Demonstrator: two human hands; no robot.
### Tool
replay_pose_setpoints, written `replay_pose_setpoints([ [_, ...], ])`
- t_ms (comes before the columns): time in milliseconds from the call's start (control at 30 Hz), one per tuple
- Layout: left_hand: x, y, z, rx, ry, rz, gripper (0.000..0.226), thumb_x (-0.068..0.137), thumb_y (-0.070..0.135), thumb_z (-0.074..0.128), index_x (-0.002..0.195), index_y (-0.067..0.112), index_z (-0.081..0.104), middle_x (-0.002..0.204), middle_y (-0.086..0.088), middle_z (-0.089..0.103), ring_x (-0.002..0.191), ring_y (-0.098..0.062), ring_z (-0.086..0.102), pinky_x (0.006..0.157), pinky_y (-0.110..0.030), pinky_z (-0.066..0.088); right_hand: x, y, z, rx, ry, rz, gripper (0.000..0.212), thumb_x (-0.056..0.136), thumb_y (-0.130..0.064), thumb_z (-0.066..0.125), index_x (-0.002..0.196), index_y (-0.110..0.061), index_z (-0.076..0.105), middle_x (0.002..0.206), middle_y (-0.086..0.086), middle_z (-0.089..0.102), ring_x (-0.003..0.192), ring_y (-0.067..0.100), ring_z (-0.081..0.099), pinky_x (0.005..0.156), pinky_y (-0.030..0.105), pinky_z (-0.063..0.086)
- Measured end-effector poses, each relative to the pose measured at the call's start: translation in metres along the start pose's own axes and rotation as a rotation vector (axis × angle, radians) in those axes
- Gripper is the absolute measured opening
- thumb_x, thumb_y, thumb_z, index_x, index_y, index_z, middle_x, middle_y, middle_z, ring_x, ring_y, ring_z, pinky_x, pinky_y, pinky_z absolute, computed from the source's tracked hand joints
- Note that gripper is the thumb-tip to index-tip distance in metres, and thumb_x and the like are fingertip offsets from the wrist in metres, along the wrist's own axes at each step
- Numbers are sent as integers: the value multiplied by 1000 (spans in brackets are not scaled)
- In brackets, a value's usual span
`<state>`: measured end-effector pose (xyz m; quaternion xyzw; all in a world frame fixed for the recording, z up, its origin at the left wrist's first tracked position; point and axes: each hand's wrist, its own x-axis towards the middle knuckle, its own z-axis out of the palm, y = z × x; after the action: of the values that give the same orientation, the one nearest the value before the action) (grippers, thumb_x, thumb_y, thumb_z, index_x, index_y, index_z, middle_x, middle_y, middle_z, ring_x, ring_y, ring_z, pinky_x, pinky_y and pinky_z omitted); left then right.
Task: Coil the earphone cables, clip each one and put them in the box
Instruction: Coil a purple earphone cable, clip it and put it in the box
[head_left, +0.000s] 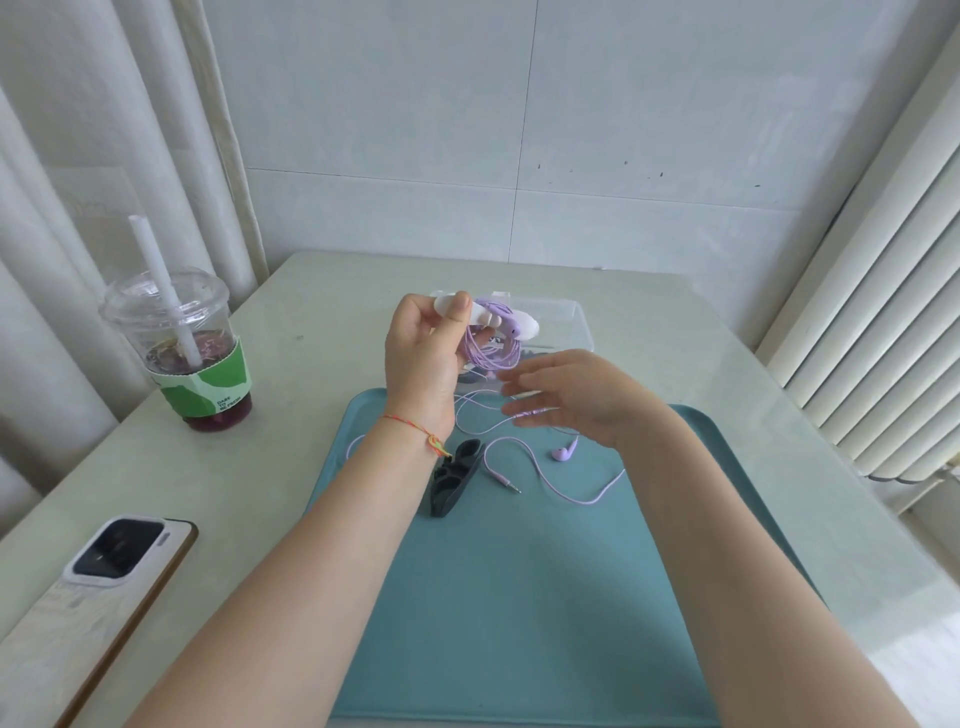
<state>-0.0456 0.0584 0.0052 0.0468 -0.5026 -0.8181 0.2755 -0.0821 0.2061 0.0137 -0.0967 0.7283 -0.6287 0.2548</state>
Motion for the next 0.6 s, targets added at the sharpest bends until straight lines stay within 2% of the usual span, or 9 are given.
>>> replay_pose_setpoints([
  [67,1,1,-3,86,-70,13,19,93,5,61,80,9,49,72,-5,68,74,-25,66,84,-46,57,2,-6,-3,-7,208,-47,28,92,10,41,103,1,65,92,14,63,75,24,63,81,38,56],
  [133,1,2,-5,189,-150,30,19,90,10,65,79,11,50,71,-2,69,76,-27,67,88,-53,55,2,-12,-6,9,342,-185,33,90,7,39,103,-4,67,95,12,63,79,21,62,86,39,54],
  [200,0,2,-6,296,-199,47,18,84,23,69,78,15,53,74,-6,71,80,-31,68,86,-52,54,-3,-16,-11,-35,307,-306,28,92,-1,46,103,-13,69,99,7,67,89,17,64,88,36,53],
  [267,-1,1,-6,367,-207,69,22,78,34,71,75,19,55,79,-14,72,80,-35,65,81,-52,53,-9,-18,-13,-161,173,-370,19,92,-16,60,109,-19,69,104,1,70,94,10,65,83,25,53],
  [333,-2,2,-5,386,-211,85,28,76,38,72,76,16,55,81,-17,71,77,-30,63,78,-54,53,-9,-17,-10,-352,103,-400,33,83,-26,74,114,-24,65,108,-7,70,96,5,66,80,20,52],
  [433,-3,2,-3,386,-221,99,26,80,30,72,78,11,54,77,-12,72,76,-26,65,77,-48,53,-6,-15,-2,-523,206,-449,32,76,-20,78,106,-23,67,100,-10,71,91,9,67,82,26,53],
  [500,-2,1,-4,396,-221,105,31,78,35,73,79,10,55,80,-15,72,78,-35,65,78,-50,53,-6,-15,-2,-527,232,-469,27,78,-17,76,104,-21,68,96,-8,73,88,10,69,84,30,55],
  [567,1,1,-7,405,-248,98,32,80,35,72,81,8,55,82,-18,72,84,-43,65,80,-52,53,-9,-16,-5,-525,209,-464,29,81,-17,73,108,-20,67,100,-7,72,88,11,70,86,34,55],
  [600,2,2,-8,407,-271,87,27,84,30,71,82,7,55,81,-17,72,82,-40,66,78,-49,55,-10,-16,-7,-533,195,-451,34,82,-18,72,115,-21,64,107,-7,69,88,11,69,86,34,55],
])
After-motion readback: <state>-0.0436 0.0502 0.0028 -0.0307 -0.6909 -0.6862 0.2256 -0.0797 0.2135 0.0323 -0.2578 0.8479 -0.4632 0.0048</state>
